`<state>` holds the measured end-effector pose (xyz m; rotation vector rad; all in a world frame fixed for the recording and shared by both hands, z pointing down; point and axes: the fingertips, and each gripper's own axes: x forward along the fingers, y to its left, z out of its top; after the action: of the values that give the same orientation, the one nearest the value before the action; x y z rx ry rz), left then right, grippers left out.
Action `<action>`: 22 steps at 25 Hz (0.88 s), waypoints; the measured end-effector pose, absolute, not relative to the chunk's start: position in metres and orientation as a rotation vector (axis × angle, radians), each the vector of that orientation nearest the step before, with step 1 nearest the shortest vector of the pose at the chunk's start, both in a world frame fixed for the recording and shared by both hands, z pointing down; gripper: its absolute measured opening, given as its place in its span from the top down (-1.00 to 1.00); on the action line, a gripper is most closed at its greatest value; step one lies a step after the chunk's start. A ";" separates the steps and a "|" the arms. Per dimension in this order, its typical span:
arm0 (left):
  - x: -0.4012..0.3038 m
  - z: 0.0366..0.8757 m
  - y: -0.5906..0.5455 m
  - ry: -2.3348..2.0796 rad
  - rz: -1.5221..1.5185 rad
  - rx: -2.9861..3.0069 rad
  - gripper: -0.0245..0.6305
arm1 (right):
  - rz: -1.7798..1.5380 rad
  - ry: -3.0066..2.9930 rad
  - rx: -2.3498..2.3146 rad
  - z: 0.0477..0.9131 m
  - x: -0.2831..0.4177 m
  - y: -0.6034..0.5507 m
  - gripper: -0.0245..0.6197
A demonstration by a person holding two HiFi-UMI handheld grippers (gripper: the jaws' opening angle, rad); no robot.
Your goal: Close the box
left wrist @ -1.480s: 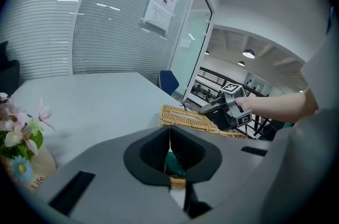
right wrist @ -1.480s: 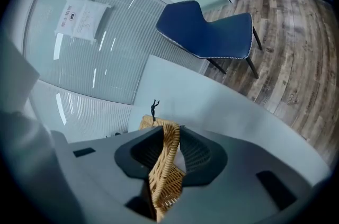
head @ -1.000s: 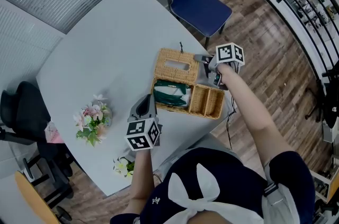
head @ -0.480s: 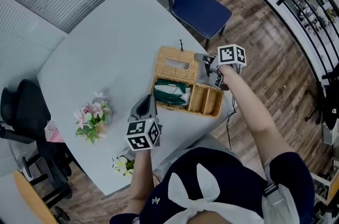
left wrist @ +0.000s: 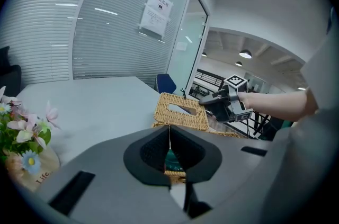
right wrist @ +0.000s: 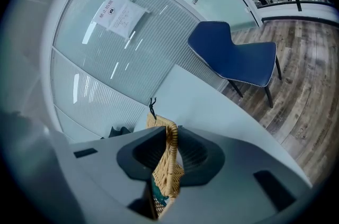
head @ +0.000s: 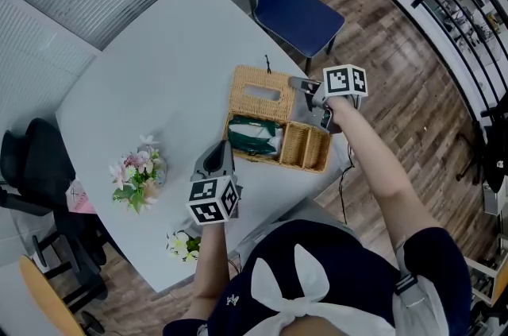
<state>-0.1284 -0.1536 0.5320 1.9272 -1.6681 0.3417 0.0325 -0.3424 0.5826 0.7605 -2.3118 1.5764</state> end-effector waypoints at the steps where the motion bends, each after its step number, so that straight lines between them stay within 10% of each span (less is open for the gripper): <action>1: -0.128 0.532 -0.153 -1.669 0.342 1.929 0.85 | 1.573 -2.317 0.761 0.582 0.033 -0.342 0.71; 22: -0.121 0.522 -0.140 -1.672 0.332 1.960 0.85 | 1.453 -2.411 0.768 0.557 0.031 -0.330 0.73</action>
<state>-0.1205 -0.1401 0.5222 1.9604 -1.6724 0.3322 0.0307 -0.3303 0.5570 0.7682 -2.4105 1.4527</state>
